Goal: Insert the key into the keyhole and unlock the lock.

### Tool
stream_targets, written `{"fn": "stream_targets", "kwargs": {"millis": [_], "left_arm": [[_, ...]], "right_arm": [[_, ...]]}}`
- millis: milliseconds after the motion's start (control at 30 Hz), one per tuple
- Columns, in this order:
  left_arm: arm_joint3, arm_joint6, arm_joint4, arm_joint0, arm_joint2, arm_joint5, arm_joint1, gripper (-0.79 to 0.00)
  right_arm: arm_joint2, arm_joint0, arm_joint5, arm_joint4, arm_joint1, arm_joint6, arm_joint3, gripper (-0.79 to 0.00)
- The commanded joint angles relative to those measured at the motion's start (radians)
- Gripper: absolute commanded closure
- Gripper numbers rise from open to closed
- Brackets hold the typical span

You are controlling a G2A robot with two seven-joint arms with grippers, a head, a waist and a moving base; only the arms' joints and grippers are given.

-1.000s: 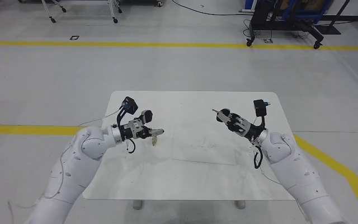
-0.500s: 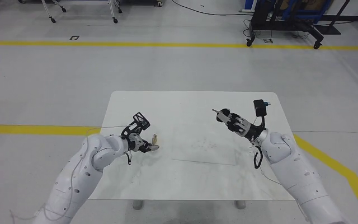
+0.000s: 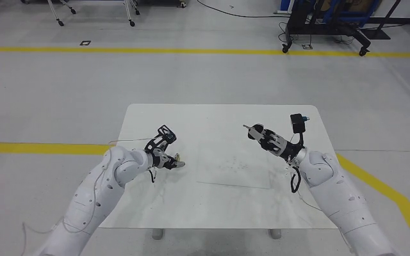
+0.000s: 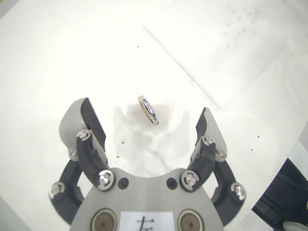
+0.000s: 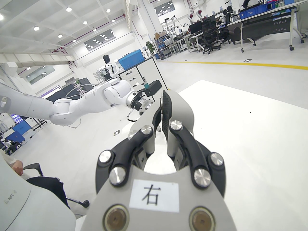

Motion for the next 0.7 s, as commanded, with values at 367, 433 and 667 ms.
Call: {"fn": "stream_targets", "kwargs": {"millis": [367, 433, 667], "left_arm": [[0.051, 0.006, 0.003, -0.032, 0.037, 0.002, -0.017, -0.385], [0.055, 0.011, 0.005, -0.033, 0.040, 0.006, -0.018, -0.336], [0.071, 0.027, 0.016, -0.043, 0.057, 0.023, -0.028, 0.000]], "right_arm": [[0.000, 0.000, 0.000, 0.000, 0.000, -0.002, 0.000, 0.000], [0.000, 0.000, 0.000, 0.000, 0.000, -0.002, 0.000, 0.000], [0.000, 0.000, 0.000, 0.000, 0.000, -0.002, 0.000, 0.000]]}}
